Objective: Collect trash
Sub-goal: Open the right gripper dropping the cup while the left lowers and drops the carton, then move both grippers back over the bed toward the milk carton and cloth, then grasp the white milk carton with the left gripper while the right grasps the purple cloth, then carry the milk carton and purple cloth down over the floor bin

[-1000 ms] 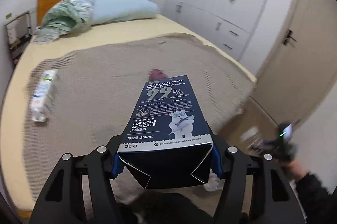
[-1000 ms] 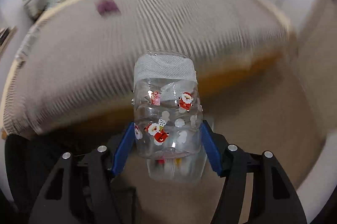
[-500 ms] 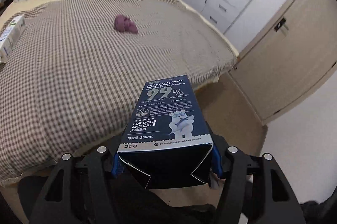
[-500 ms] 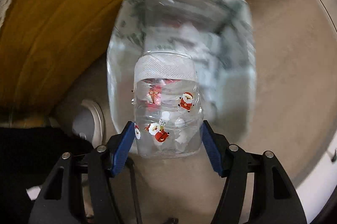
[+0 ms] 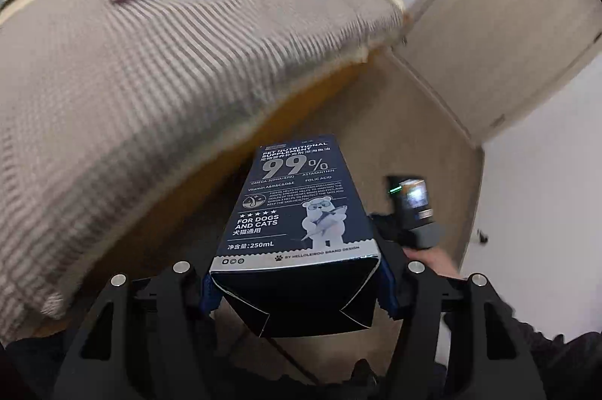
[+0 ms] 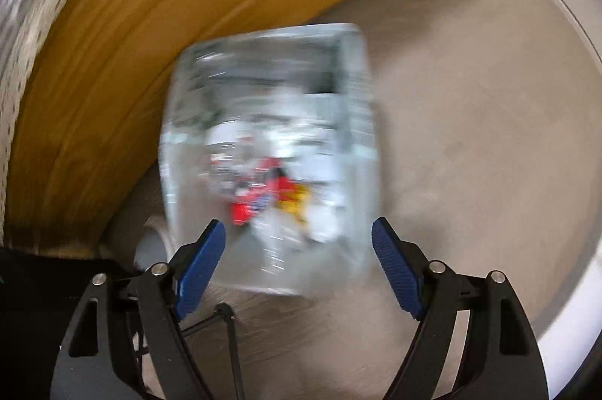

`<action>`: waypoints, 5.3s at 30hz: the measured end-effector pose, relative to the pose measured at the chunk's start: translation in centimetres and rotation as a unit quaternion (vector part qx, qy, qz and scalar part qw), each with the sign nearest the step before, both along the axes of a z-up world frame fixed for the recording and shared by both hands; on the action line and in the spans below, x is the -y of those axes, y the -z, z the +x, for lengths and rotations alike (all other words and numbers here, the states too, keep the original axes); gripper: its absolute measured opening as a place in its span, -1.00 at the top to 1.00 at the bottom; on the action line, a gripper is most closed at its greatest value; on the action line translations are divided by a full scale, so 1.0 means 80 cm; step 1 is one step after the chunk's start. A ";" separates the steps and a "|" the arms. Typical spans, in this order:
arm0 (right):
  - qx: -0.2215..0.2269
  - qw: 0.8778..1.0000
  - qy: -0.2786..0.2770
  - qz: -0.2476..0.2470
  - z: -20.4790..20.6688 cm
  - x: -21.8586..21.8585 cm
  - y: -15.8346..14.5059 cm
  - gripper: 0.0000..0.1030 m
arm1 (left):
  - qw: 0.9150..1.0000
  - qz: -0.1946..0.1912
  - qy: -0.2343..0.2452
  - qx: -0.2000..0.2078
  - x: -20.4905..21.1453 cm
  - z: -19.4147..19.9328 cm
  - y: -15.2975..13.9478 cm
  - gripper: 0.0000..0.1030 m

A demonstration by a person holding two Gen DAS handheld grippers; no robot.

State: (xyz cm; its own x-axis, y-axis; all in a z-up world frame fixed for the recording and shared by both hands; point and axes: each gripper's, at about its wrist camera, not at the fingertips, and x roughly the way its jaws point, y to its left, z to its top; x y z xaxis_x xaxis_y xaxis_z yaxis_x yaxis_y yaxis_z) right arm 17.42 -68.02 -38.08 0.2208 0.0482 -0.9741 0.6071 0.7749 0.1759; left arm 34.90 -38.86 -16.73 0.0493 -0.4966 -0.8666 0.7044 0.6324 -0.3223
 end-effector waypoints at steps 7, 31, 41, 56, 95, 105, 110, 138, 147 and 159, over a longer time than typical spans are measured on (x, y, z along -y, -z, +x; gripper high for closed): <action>-0.009 0.998 0.067 -0.010 -0.089 0.024 -0.013 -0.49 | 0.987 0.085 0.062 -0.119 0.103 -0.001 0.145 -0.18; -0.077 0.991 0.108 0.015 -0.121 0.025 0.030 -0.49 | 0.935 0.237 0.020 -0.264 0.260 -0.043 0.470 -0.26; -0.069 0.993 0.089 -0.035 -0.096 0.031 -0.001 -0.49 | 0.943 0.203 0.009 -0.265 0.250 -0.015 0.387 -0.82; -0.048 0.994 0.045 -0.090 -0.071 -0.013 -0.083 -0.49 | 0.980 0.123 -0.002 -0.157 0.141 0.019 0.202 -0.83; 0.169 0.920 -0.298 -0.191 0.522 -0.225 -0.301 -0.49 | 0.894 0.005 -0.365 0.259 -0.507 0.380 -0.081 -0.86; 0.097 0.914 -0.350 -0.179 0.693 -0.228 -0.241 -0.49 | 0.907 0.042 -0.331 0.256 -0.574 0.499 -0.042 -0.86; 0.095 0.915 -0.366 -0.144 0.719 -0.234 -0.232 -0.34 | 0.915 0.052 -0.341 0.210 -0.589 0.541 -0.005 -0.86; 0.203 0.938 -0.237 -0.150 0.322 -0.162 -0.390 0.89 | 0.901 -0.020 -0.379 0.210 -0.469 0.279 -0.194 -0.39; 0.162 0.964 -0.162 -0.138 0.116 -0.077 -0.311 0.89 | 0.925 -0.085 -0.293 0.228 -0.348 0.167 -0.244 -0.39; -0.010 0.990 -0.136 -0.017 0.108 -0.041 -0.052 0.88 | 0.971 -0.078 -0.161 0.157 -0.182 0.064 -0.176 -0.39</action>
